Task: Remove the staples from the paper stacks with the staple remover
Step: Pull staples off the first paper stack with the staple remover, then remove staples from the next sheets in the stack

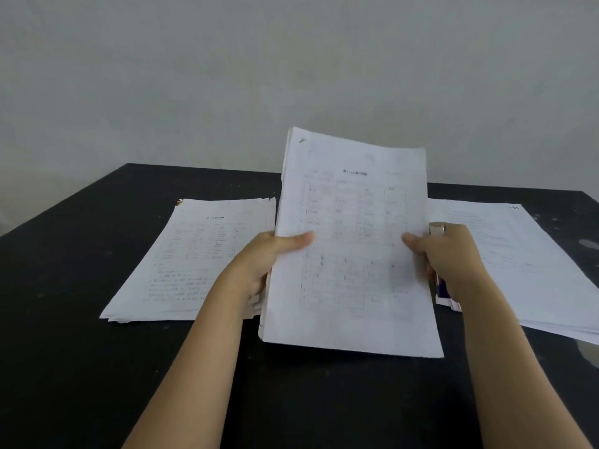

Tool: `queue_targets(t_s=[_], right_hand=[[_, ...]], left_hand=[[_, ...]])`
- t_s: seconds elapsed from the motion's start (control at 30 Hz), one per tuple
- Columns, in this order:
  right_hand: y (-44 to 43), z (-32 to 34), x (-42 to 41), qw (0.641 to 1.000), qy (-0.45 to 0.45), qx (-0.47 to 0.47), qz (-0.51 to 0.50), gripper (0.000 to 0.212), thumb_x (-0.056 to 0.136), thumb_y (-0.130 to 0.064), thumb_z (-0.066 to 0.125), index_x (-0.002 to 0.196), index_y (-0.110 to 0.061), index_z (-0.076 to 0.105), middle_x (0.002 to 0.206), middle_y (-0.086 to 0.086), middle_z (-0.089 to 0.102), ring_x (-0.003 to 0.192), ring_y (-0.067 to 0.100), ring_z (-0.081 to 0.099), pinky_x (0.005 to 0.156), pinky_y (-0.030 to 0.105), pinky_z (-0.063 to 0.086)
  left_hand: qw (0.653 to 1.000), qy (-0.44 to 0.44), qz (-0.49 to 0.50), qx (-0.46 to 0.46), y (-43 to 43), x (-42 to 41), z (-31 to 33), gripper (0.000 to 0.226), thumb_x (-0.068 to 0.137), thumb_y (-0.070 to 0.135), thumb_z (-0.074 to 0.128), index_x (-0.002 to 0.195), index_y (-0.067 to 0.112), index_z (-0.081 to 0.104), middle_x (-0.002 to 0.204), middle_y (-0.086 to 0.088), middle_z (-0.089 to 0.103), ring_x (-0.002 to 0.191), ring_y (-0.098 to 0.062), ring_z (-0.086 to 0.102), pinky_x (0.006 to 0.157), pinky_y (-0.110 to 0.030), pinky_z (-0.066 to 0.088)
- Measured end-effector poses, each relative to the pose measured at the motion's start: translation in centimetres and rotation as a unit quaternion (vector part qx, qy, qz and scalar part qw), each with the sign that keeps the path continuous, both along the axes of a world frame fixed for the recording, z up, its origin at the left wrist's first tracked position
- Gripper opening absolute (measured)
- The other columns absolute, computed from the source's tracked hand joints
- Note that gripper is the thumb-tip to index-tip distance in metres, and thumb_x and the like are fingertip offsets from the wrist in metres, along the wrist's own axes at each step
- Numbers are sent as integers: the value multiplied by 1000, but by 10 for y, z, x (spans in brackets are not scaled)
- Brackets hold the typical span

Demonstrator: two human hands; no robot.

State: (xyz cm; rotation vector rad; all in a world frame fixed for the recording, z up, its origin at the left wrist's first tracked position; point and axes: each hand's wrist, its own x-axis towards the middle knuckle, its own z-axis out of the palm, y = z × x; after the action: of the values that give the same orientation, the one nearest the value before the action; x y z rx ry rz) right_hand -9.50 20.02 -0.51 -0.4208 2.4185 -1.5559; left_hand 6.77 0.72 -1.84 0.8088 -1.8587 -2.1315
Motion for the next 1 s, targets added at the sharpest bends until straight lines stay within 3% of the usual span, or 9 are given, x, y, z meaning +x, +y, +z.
queue_targets(t_s=[0.2, 0.37, 0.47, 0.53, 0.63, 0.73, 0.83, 0.93, 1.0], right_hand=[[-38, 16, 11, 999, -16, -24, -34, 28, 84, -16, 68, 69, -6, 47, 63, 6, 50, 50, 16, 45, 44, 25, 33], [-62, 31, 26, 989, -88, -28, 111, 29, 78, -16, 74, 70, -7, 48, 46, 1, 50, 30, 11, 42, 32, 17, 35], [-79, 28, 42, 967, -104, 35, 232, 25, 77, -12, 74, 78, 0, 52, 38, -4, 51, 29, 8, 36, 33, 17, 32], [-101, 23, 58, 961, -85, 17, 261, 21, 78, -5, 70, 87, 2, 52, 40, -1, 49, 28, 8, 34, 34, 18, 30], [-139, 18, 87, 963, -54, -22, 262, 23, 79, 2, 65, 66, -2, 47, 49, 7, 44, 25, 9, 32, 33, 17, 28], [-172, 8, 108, 958, -82, -37, 271, 39, 81, 7, 60, 53, -8, 36, 54, 9, 44, 22, 8, 32, 31, 12, 27], [-190, -4, 120, 967, -87, 20, 239, 26, 84, 4, 52, 62, -5, 40, 66, 14, 56, 44, 21, 48, 42, 22, 33], [-191, -17, 119, 981, 44, 117, 151, 27, 82, -2, 49, 62, -11, 34, 65, 4, 45, 58, 20, 43, 45, 22, 27], [-190, -21, 119, 972, 86, 168, 141, 21, 83, -6, 53, 67, -9, 39, 73, 6, 49, 72, 24, 51, 49, 23, 36]], left_hand=[[995, 10, 73, -63, -2, 12, 19, 24, 78, 12, 73, 102, 12, 70, 97, -3, 74, 87, -23, 70, 75, -33, 54], [951, -8, 235, -201, -25, 25, 20, 27, 84, -4, 58, 94, 20, 60, 100, -3, 66, 93, -23, 61, 83, -34, 49], [917, -14, 313, -247, -56, 45, 23, 26, 84, -5, 56, 98, 17, 59, 103, -5, 61, 94, -25, 58, 82, -33, 47], [891, -53, 319, -319, -77, 59, 23, 21, 86, -2, 52, 84, 19, 55, 97, -4, 58, 88, -24, 55, 75, -32, 44], [831, -194, 297, -428, -102, 77, 25, 15, 91, 10, 44, 80, 19, 47, 89, -4, 52, 68, -18, 46, 63, -31, 38], [771, -263, 324, -480, -119, 92, 28, 9, 92, 9, 40, 91, 16, 45, 85, -7, 48, 71, -25, 45, 61, -36, 36], [750, -273, 348, -491, -135, 104, 23, 10, 90, 4, 40, 92, 10, 48, 87, -13, 50, 76, -30, 45, 62, -38, 37], [755, -291, 336, -483, -149, 111, 12, 14, 90, 4, 41, 96, 7, 53, 95, -17, 55, 77, -31, 46, 64, -39, 39], [765, -303, 320, -470, -154, 113, 2, 14, 91, 6, 40, 95, 7, 54, 97, -17, 56, 77, -30, 47, 65, -38, 41]])
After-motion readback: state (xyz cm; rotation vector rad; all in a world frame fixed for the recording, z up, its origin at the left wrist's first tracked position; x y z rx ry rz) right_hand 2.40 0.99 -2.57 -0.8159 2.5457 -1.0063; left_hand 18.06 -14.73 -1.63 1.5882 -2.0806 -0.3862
